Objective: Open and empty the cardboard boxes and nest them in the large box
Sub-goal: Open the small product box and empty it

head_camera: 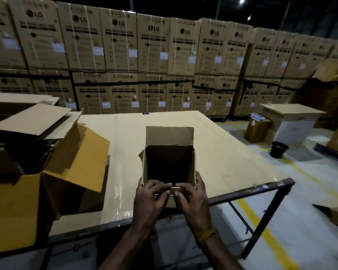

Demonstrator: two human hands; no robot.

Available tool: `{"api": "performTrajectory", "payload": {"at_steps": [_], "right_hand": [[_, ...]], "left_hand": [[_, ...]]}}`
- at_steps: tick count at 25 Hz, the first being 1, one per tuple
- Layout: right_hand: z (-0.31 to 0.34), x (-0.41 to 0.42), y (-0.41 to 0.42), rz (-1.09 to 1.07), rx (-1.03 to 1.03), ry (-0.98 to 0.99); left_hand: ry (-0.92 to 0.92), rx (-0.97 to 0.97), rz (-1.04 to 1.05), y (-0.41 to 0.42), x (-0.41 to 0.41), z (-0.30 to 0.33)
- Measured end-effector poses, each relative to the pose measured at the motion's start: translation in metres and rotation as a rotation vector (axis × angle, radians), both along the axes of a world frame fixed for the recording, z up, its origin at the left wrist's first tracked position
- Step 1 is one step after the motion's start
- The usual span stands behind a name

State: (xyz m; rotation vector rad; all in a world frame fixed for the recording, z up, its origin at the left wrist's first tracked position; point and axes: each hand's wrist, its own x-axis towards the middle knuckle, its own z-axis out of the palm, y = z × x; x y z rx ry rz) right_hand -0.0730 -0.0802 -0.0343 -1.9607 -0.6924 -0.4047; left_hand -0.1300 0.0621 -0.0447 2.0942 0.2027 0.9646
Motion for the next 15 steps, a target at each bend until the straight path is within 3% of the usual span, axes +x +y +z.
{"api": "performTrajectory", "payload": {"at_steps": [15], "right_hand": [[0.016, -0.184, 0.012, -0.108, 0.08, -0.011]], "left_hand": [[-0.046, 0.066, -0.105, 0.014, -0.165, 0.029]]}}
